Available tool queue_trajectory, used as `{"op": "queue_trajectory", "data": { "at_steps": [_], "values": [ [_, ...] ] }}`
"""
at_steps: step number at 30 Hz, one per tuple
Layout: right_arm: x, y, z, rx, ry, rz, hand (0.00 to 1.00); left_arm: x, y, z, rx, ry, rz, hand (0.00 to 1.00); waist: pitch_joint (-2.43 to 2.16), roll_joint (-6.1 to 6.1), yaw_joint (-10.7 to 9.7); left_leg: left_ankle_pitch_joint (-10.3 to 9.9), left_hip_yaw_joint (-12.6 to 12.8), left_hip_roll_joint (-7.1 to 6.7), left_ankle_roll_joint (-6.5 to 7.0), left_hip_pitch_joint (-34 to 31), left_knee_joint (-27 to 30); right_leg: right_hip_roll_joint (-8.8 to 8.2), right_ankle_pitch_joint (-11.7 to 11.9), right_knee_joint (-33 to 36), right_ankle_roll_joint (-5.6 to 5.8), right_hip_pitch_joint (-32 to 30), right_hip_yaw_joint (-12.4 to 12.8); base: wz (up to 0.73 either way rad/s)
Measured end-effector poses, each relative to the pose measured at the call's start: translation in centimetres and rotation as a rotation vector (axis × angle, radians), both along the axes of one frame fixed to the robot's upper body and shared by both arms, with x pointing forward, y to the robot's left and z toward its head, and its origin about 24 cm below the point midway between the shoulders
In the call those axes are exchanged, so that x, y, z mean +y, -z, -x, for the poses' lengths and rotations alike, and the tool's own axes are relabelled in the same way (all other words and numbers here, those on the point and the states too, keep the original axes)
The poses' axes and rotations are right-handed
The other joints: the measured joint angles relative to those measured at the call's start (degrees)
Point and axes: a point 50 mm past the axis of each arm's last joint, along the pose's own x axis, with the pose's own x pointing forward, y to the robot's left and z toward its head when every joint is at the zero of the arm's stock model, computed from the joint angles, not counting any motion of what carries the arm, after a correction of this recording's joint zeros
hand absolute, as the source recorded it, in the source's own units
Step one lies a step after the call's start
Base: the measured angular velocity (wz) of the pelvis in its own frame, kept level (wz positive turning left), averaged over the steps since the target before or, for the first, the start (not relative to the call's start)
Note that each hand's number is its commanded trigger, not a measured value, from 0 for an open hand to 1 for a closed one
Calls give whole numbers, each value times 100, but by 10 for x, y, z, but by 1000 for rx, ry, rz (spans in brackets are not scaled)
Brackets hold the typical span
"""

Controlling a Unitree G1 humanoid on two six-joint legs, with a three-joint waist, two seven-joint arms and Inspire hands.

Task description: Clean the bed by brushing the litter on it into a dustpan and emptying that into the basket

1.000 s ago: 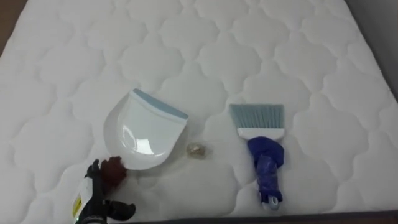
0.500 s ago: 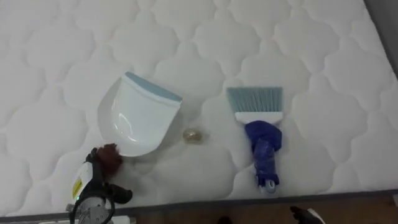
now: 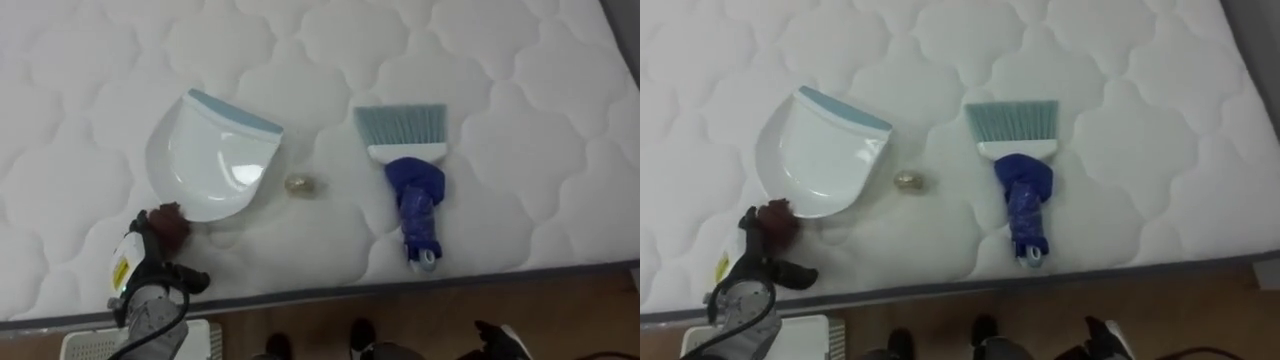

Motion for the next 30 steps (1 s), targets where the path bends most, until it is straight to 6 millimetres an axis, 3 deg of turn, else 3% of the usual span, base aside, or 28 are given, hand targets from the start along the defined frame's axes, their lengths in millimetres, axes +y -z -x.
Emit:
{"op": "queue_trajectory", "data": {
  "at_steps": [7, 19, 20, 22, 30],
  "values": [
    [1, 1, 3, -1, 12, -14, 0, 3, -6, -5, -46, -65, -10, 0, 1, 3, -40, -33, -13, 3, -1, -140, 80, -2, -27, 89, -6, -130, 2, 0],
    [2, 2, 5, -5, -11, -11, 0, 11, -9, -6, -78, -161, 42, 2, 18, -35, -170, -251, -15, -15, -17, -360, 508, -119, -355, 663, -24, -396, 28, 3],
    [1, 2, 5, -9, -11, -10, 0, 12, -11, -8, -87, -160, 39, 14, 23, -43, -197, -262, -15, -9, -21, -444, 582, -124, -374, 728, -31, -478, 23, 7],
    [2, 1, 3, -17, -13, -13, 0, 13, -15, -13, -104, -157, 36, 100, 44, -68, -199, -283, -15, -5, -22, -590, 716, -137, -399, 852, -53, -632, 19, 0],
    [5, 1, 2, -12, -31, -26, 0, 24, -22, -19, -100, -116, -19, 100, 54, -61, -250, -317, -58, 0, -8, -841, 966, -211, -453, 1074, -82, -796, -111, 7]
  ]
}}
